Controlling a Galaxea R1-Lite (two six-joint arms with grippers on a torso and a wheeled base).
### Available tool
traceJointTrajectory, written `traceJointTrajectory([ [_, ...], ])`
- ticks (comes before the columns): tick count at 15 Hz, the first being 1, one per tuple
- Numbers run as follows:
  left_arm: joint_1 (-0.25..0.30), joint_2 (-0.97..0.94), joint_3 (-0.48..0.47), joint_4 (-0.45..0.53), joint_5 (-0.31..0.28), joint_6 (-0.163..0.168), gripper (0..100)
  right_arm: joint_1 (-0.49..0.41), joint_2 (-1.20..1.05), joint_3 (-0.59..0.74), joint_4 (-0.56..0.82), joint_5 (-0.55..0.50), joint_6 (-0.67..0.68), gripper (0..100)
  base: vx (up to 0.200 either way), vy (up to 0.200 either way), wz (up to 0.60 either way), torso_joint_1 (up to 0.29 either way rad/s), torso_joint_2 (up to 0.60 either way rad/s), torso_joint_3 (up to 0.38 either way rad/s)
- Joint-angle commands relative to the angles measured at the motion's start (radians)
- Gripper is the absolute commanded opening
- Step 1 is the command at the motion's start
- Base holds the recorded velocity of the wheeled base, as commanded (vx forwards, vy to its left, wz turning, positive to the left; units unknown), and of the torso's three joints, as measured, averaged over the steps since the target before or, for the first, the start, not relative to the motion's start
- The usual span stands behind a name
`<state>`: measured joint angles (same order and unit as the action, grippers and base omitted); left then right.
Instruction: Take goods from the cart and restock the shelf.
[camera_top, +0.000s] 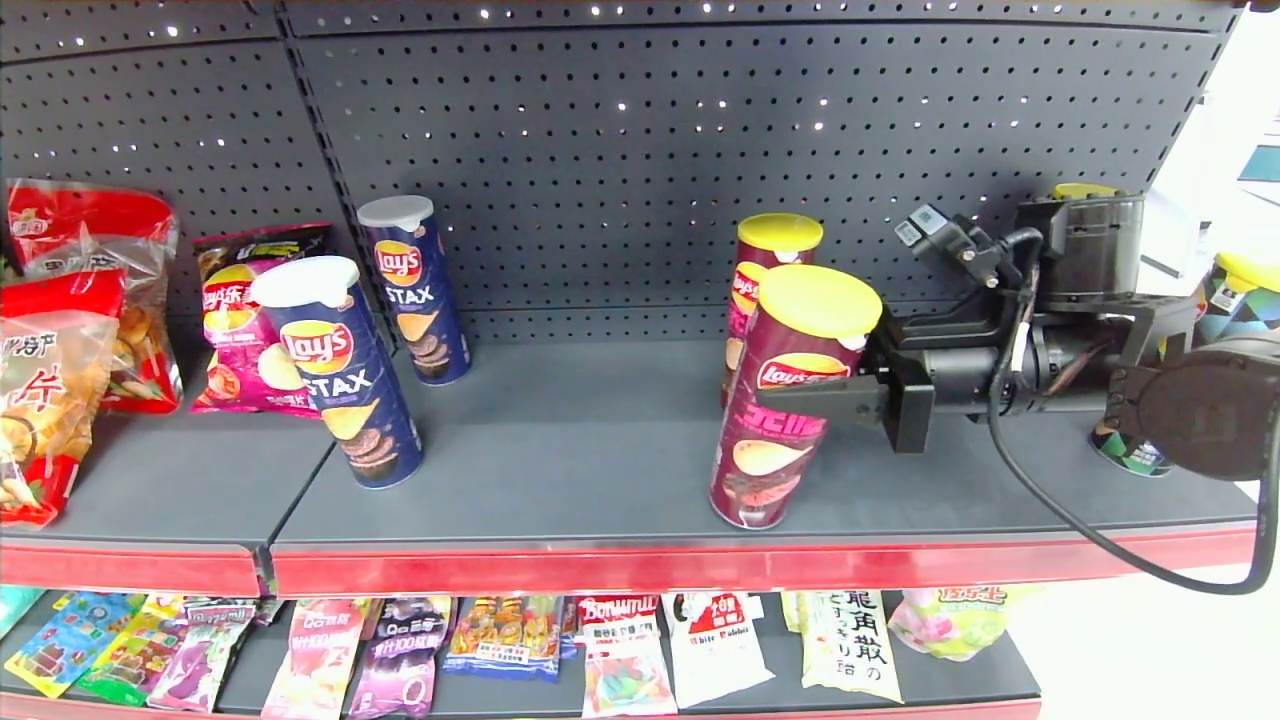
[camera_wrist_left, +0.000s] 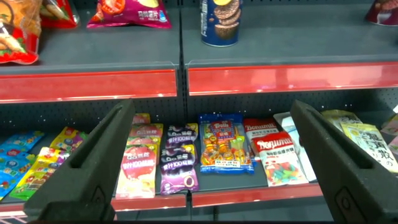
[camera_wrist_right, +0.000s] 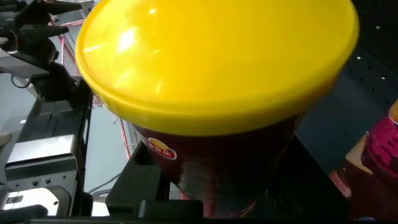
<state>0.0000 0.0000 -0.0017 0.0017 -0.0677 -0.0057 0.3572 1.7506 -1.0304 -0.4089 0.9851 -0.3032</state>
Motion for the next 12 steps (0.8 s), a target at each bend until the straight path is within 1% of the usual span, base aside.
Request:
traceJointTrajectory([
  [1, 0.0, 0.0, 0.0, 0.0, 0.0, 0.0, 100, -0.024, 0.001, 0.004, -0.001, 0.004, -0.022, 0, 0.0, 0.0, 0.0, 0.0, 0.0, 0.0],
  [5, 0.0, 0.0, 0.0, 0.0, 0.0, 0.0, 100, -0.021, 0.003, 0.007, 0.001, 0.023, -0.036, 0, 0.0, 0.0, 0.0, 0.0, 0.0, 0.0],
  [12, 0.0, 0.0, 0.0, 0.0, 0.0, 0.0, 100, -0.006, 0.023, 0.01, 0.004, 0.014, -0.042, 0, 0.0, 0.0, 0.0, 0.0, 0.0, 0.0],
])
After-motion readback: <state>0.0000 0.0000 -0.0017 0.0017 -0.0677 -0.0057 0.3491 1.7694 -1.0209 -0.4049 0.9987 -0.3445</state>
